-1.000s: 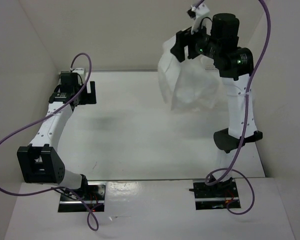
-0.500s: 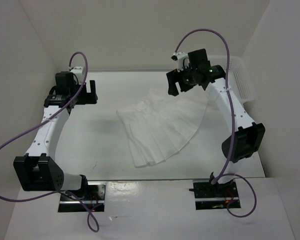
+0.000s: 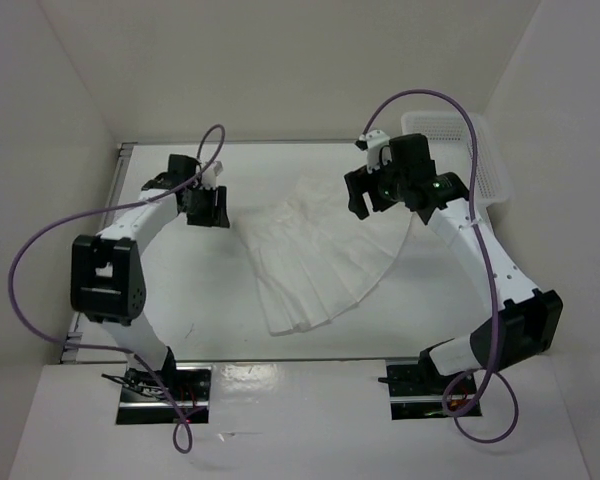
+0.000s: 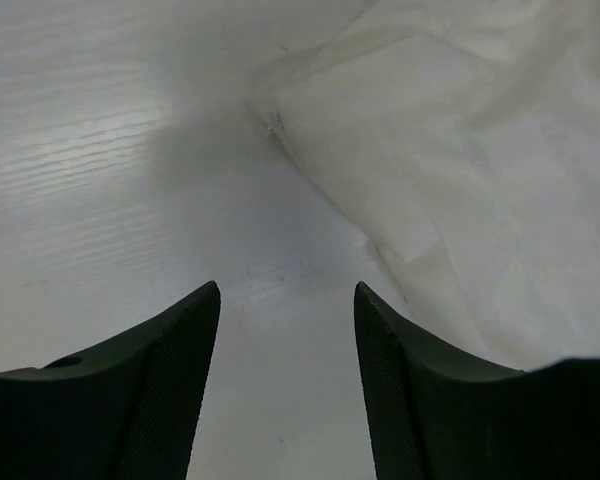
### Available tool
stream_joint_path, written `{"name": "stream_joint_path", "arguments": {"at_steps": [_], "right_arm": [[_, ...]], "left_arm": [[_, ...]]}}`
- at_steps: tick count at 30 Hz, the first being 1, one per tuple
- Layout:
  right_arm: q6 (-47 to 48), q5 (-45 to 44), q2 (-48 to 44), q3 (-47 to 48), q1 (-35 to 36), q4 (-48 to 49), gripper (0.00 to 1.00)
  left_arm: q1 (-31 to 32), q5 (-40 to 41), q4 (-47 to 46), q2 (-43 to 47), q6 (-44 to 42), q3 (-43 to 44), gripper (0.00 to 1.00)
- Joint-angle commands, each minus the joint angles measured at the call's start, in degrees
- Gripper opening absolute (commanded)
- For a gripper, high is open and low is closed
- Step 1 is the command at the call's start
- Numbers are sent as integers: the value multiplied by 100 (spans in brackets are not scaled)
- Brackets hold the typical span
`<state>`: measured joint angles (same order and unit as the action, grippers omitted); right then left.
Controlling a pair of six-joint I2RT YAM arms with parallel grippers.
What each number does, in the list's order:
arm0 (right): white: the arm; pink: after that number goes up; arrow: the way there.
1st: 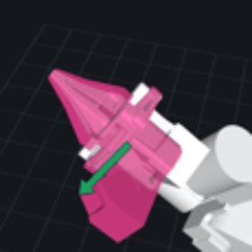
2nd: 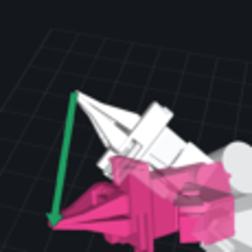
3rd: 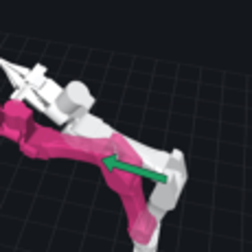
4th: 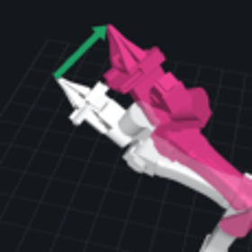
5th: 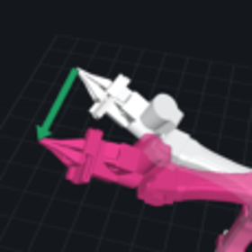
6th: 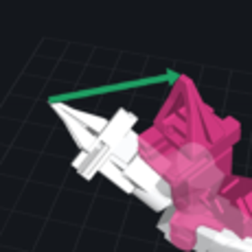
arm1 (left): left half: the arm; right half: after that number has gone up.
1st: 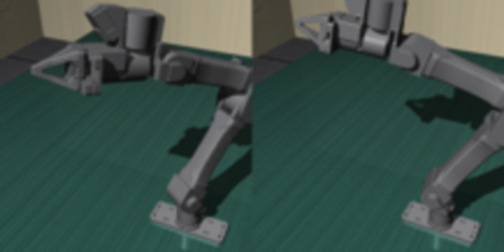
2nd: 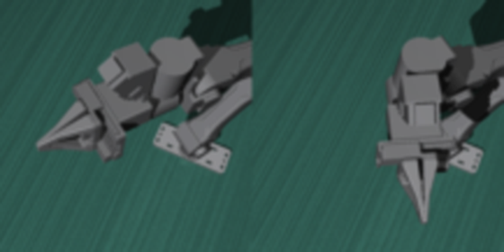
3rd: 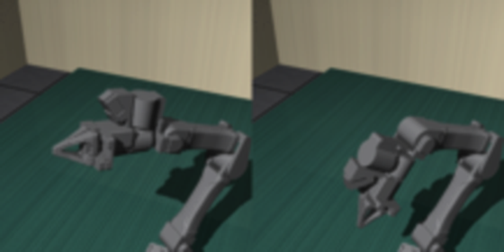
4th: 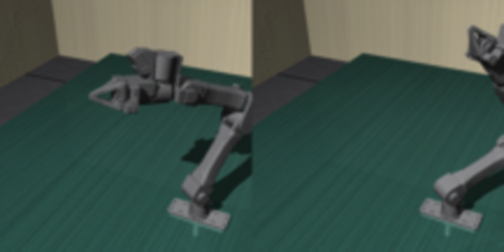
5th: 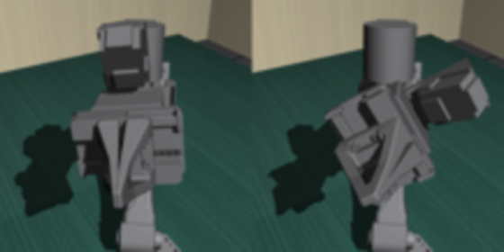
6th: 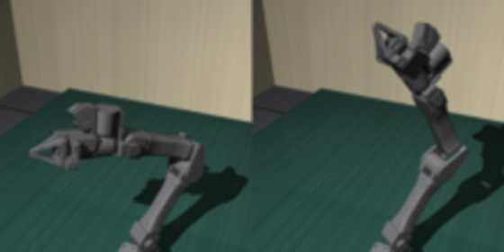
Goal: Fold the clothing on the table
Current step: Flatten the skirt out
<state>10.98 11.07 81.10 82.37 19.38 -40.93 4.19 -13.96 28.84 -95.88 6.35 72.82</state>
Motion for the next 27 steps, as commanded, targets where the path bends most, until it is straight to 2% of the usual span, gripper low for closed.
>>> {"name": "stream_joint_path", "arguments": {"at_steps": [1,2,7,13,19,21,25,27], "right_arm": [[97,-202,-384,-396,40,576,85],[97,-202,-463,-449,40,577,85],[150,-202,-587,-643,40,691,85],[150,-202,-692,-696,40,753,85],[150,-255,-692,-749,40,806,85],[150,-255,-745,-809,40,806,85],[150,-255,-745,-862,40,919,85],[150,-255,-745,-863,40,920,85]], "left_arm": [[135,-239,87,-756,200,338,63],[135,-239,8,-975,278,391,68],[196,-669,-291,-1328,639,497,69],[197,-784,-633,-1521,1087,681,70],[249,-731,-827,-2013,1544,796,70],[311,-469,-827,-2128,1702,848,70],[364,-345,-827,-2356,1869,848,67],[416,-345,-758,-2426,1870,901,59]]}}
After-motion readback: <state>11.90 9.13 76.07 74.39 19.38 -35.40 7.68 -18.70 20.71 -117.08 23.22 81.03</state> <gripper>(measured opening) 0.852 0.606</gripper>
